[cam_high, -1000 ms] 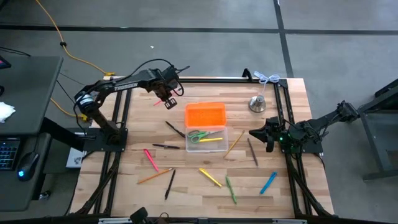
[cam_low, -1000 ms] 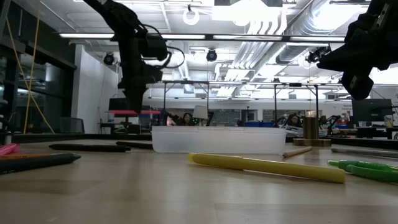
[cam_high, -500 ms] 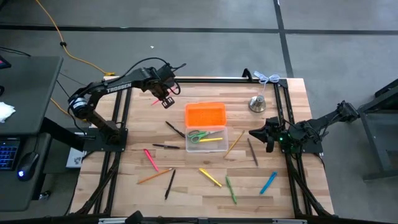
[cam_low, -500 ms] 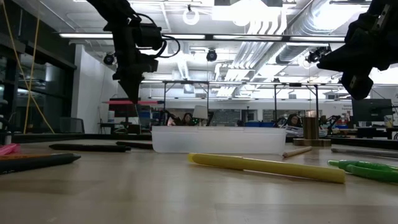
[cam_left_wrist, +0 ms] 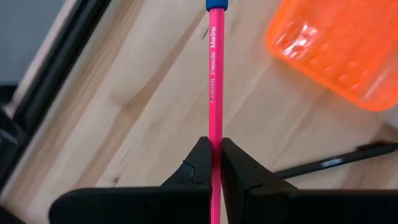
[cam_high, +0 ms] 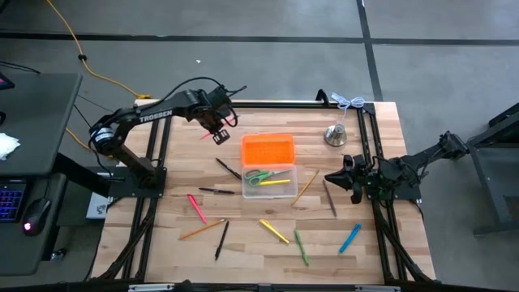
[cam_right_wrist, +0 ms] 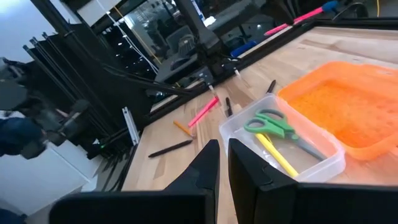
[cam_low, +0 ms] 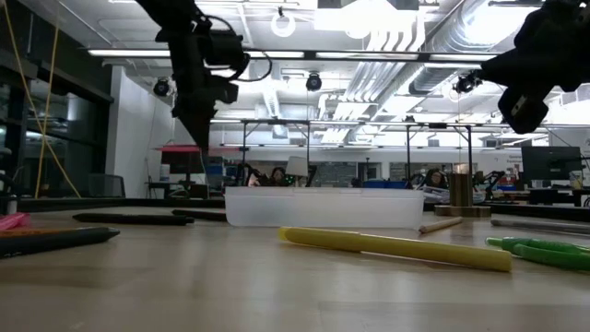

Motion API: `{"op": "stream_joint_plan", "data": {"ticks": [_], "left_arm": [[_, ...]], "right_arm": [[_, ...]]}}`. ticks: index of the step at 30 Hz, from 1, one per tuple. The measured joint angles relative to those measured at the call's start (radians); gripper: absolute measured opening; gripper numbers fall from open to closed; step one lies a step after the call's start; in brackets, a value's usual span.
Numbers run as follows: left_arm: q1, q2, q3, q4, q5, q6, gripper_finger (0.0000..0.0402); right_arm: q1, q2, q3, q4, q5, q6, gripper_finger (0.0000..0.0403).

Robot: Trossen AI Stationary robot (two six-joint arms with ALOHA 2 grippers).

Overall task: Pick & place school supplies into a supply box
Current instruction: Put the pink pen into the container

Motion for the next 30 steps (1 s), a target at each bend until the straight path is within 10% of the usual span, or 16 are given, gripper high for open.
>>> {"op": "stream_joint_plan", "data": {"ticks": [30], "left_arm": [[-0.285, 0.000, 0.416, -0.190, -0.057, -0.060, 0.0042]], "right_arm": [[0.000, 0.000, 0.000, 0.001, -0.003, -0.072, 0.0012]]}}
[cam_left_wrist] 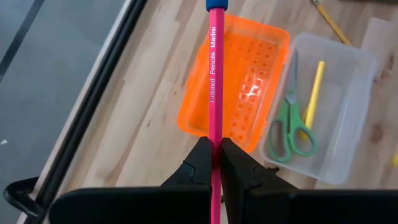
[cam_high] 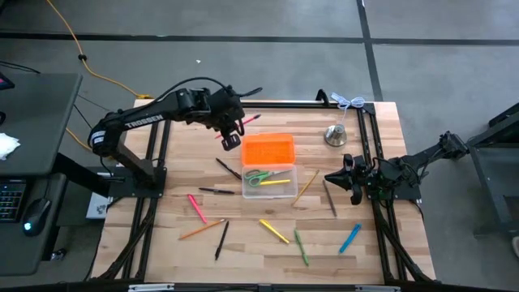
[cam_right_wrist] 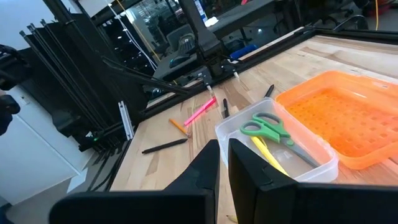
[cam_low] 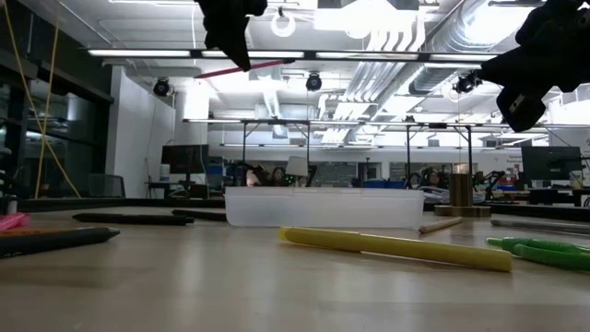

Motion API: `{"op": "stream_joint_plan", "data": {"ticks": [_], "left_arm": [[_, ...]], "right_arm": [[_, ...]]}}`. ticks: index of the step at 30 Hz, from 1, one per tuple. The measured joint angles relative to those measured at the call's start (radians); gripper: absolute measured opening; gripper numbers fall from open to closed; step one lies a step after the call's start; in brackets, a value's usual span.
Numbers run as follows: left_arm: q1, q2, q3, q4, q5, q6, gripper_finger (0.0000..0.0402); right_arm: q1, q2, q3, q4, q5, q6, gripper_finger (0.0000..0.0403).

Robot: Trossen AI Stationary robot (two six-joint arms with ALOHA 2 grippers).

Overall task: Pick & place school supplies into a supply box
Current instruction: Put the pink pen into the container

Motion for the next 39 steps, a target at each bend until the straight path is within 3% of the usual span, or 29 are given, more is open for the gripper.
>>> {"op": "stream_joint_plan", "data": {"ticks": [16, 39], "left_arm": [[-0.111, 0.000, 0.000, -0.019, 0.004, -0.122, 0.0042], [-0.119, 0.016, 0.000, 0.051, 0.109, -0.231, 0.0042]], "right_arm": [[0.000, 0.000, 0.000, 0.000, 0.000, 0.000, 0.0012], [0.000, 0.000, 0.000, 0.000, -0.001, 0.000, 0.0012]]}}
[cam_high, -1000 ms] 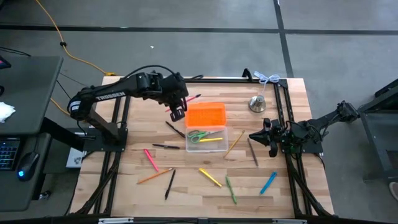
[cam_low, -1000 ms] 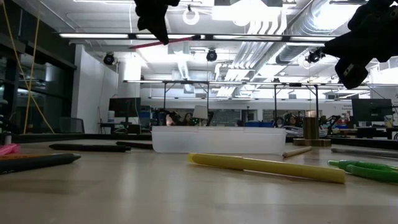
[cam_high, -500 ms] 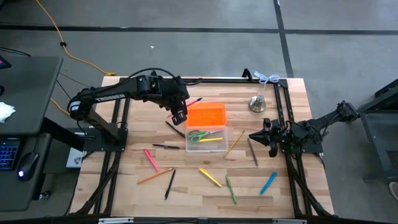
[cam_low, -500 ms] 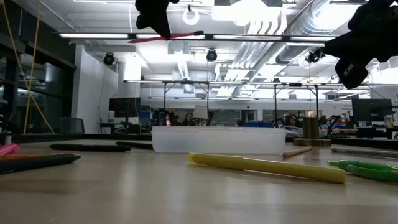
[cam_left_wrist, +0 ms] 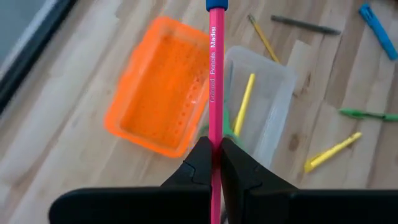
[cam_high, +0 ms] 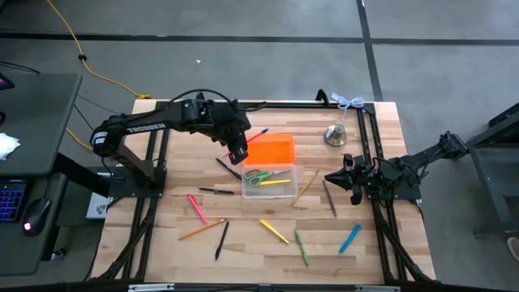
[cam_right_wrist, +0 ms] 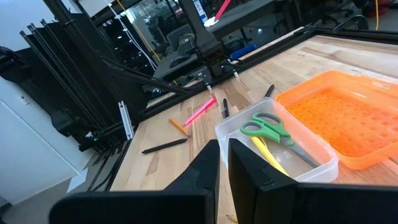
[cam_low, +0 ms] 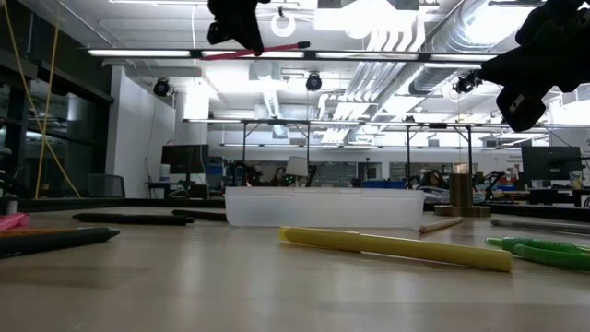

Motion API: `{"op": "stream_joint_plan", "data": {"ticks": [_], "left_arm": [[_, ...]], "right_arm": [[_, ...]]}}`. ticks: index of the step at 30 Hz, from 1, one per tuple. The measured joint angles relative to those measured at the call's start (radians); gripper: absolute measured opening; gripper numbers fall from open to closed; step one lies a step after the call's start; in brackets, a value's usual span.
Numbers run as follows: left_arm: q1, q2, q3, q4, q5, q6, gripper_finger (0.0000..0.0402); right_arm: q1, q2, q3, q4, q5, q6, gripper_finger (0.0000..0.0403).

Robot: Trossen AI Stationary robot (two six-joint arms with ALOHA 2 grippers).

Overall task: Pick & place school supplies into a supply box
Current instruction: Put the pink pen into the container

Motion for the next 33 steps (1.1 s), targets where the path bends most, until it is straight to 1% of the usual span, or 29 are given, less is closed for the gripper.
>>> {"op": "stream_joint_plan", "data": {"ticks": [4, 15, 21, 24, 27, 33], "left_arm": [[-0.012, 0.027, 0.001, 0.014, 0.027, -0.003, 0.0042], [-0.045, 0.089, 0.001, 0.050, 0.042, -0.026, 0.0042], [-0.065, 0.106, 0.001, 0.064, 0.046, -0.030, 0.0042], [-0.085, 0.117, 0.003, 0.100, 0.052, -0.038, 0.0042], [-0.090, 0.120, 0.001, 0.095, 0.054, -0.044, 0.0042], [-0.099, 0.136, 0.001, 0.135, 0.060, -0.052, 0.0042]], "right_arm": [[0.000, 0.000, 0.000, 0.000, -0.001, 0.001, 0.0012], [0.000, 0.000, 0.000, 0.000, -0.026, 0.003, 0.0012], [0.000, 0.000, 0.000, 0.000, -0.026, 0.002, 0.0012], [0.000, 0.000, 0.000, 0.000, -0.026, 0.001, 0.0012], [0.000, 0.000, 0.000, 0.001, -0.026, -0.004, 0.0012], [0.000, 0.000, 0.000, 0.001, -0.029, -0.005, 0.0012]]}}
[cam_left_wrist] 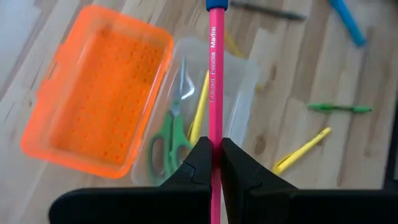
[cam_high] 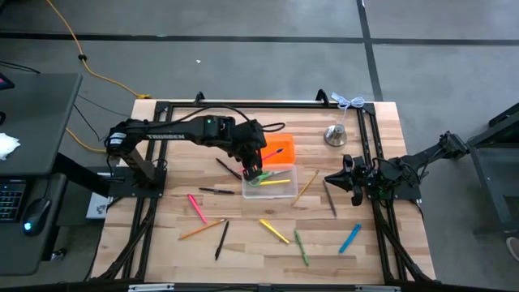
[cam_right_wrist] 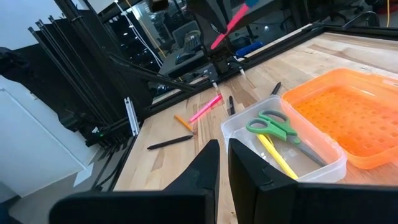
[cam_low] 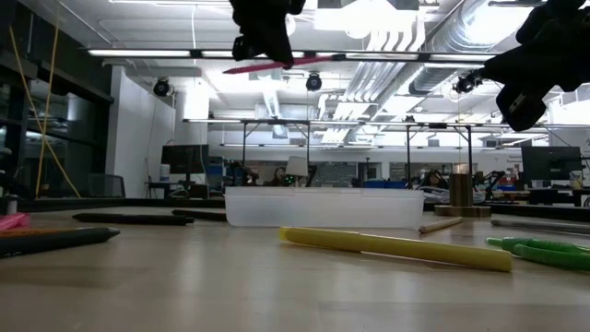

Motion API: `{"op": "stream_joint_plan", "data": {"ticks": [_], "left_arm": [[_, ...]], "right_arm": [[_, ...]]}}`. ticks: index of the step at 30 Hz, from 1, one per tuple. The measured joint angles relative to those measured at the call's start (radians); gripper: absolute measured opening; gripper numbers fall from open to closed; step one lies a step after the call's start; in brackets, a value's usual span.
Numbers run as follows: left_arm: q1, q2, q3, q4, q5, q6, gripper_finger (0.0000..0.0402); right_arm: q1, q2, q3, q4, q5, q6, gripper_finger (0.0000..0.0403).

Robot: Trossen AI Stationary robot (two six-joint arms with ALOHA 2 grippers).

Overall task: Pick & place school supplies into a supply box
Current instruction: Put the pink pen into the container

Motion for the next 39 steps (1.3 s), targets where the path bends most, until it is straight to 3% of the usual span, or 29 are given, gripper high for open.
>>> {"op": "stream_joint_plan", "data": {"ticks": [39], "left_arm": [[-0.037, 0.196, 0.002, 0.181, 0.049, -0.030, 0.0042]], "right_arm": [[0.000, 0.000, 0.000, -0.004, -0.053, -0.005, 0.0012]]}}
